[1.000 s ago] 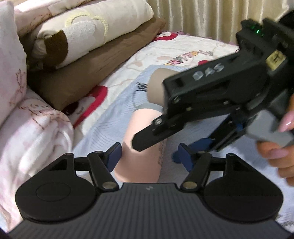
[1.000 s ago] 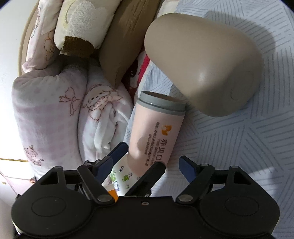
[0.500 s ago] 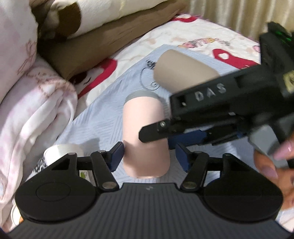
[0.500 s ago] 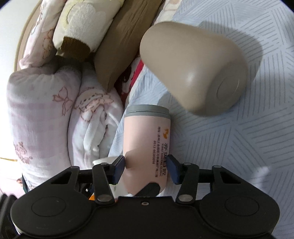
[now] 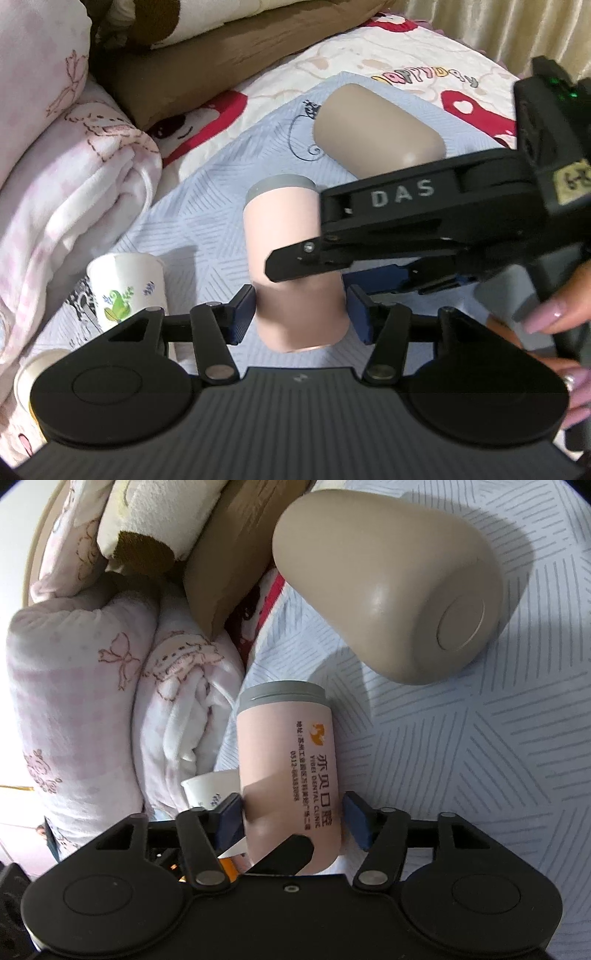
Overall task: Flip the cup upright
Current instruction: 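Close the right gripper around the pink cup's body, then lift and rotate the pink cup with the right gripper until its grey rim points up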
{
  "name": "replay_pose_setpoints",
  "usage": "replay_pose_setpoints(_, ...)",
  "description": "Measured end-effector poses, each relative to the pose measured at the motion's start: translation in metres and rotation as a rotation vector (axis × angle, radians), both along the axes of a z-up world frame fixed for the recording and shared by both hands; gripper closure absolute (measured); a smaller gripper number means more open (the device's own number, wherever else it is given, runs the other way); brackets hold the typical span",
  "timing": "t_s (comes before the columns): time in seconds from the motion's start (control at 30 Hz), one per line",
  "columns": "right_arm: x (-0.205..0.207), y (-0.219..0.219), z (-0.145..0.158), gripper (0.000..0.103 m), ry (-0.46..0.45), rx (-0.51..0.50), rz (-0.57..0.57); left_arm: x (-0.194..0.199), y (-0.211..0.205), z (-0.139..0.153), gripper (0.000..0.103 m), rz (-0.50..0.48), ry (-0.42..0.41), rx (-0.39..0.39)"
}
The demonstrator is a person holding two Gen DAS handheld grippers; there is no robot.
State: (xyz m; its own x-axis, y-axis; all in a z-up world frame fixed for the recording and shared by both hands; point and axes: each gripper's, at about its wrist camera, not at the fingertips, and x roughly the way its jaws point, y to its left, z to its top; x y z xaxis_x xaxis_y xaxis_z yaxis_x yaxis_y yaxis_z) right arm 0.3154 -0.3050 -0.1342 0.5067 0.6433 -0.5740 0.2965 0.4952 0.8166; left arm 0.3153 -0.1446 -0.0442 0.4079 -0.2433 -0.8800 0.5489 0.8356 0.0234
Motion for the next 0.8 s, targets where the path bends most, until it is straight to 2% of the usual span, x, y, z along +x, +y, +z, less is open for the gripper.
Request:
replay_pose_setpoints(0.13,0.001,-0.002,0.000,0.034,0.010,-0.001,0.014,-0.012,-0.003,0.001,0.051,-0.018,-0.004,0.008)
replay_pose_setpoints(0.3,0.000,0.003,0.005,0.035,-0.005,-0.050,0.060,-0.018,0.003,0.002,0.051,-0.004,0.023,-0.008)
replay_pose_setpoints(0.43,-0.003,0.006,0.006,0.035,0.009,-0.051,0.089,-0.024,0.005,0.003,0.051,0.012,0.038,-0.004)
replay_pose_setpoints(0.8,-0.026,0.022,0.012,0.035,0.089,-0.081,0.246,-0.061,0.016,0.006,0.051,0.101,0.150,-0.003)
